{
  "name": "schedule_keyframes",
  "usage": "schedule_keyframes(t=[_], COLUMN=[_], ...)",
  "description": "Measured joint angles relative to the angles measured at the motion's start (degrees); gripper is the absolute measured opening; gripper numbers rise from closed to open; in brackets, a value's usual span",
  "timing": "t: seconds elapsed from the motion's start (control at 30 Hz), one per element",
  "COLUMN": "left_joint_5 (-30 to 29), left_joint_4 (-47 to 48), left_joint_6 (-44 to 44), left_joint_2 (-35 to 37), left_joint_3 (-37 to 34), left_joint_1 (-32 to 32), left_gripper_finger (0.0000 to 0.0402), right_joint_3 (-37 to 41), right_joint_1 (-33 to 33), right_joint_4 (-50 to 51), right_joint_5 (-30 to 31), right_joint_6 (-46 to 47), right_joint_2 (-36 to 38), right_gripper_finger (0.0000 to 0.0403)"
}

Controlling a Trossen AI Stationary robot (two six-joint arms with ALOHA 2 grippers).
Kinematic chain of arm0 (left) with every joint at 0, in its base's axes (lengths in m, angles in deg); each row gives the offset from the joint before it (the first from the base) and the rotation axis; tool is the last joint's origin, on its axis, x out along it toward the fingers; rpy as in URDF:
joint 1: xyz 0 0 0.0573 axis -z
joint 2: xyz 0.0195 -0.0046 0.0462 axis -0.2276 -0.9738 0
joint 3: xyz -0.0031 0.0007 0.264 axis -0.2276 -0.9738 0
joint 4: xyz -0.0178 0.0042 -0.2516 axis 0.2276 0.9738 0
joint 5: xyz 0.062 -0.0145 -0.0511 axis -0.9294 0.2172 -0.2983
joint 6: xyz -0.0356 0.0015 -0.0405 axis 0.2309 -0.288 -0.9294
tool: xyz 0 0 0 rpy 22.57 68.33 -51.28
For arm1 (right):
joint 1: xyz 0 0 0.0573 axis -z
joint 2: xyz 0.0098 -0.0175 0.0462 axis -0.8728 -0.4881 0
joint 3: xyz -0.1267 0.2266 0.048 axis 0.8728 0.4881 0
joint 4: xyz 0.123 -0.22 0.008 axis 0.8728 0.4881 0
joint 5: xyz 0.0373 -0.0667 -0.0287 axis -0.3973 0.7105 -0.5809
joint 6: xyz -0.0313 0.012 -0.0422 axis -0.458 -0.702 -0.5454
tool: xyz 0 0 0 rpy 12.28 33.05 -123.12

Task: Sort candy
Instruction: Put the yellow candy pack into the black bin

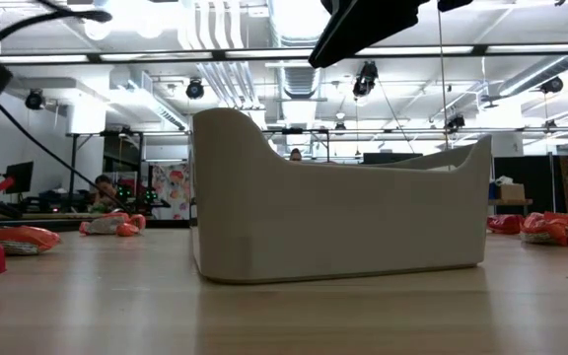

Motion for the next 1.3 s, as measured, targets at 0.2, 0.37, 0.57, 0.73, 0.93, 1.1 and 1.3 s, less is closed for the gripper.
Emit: schedule_keyframes(t=[0.2,0.37,0.57,0.73,0.93,1.1,1.3], left_joint_5=[-0.1,-0.3,-0.3,-0.5,-5.2,-15.2,-38.2], left_joint_4=[-0.6,-1.9,-3.0,-4.2,-0.4,4.3,3.7], left_joint_6=[2.4,3.0,5.6,7.9,9.8,13.9,31.7], left_joint_2=[-5.1,-7.2,-9.4,-8.5,-3.5,2.5,8.6], left_joint_3=[0.0,0.0,0.3,0.1,1.7,4.1,7.8], left_joint_1=[0.0,0.0,0.0,0.0,0.2,0.2,0.2], left_gripper_finger=[0.0179,0.0150,0.0100,0.0020,0.0003,0.0001,0.0000], right_joint_3=[0.0,0.0,0.0,0.0,0.0,1.3,5.6], right_joint_1=[0.0,0.0,0.0,0.0,0.0,0.0,0.0], right_joint_4=[0.0,0.0,0.0,0.0,0.0,-1.7,-12.3], right_joint_5=[-0.2,-0.2,-0.2,-0.2,-0.2,-0.2,-0.1], right_joint_6=[0.0,0.6,0.8,0.7,0.8,2.1,2.8], right_joint_2=[0.0,0.0,0.0,0.0,0.0,0.0,0.0], right_gripper_finger=[0.0089,0.0089,0.0089,0.0089,0.0089,0.0089,0.0089])
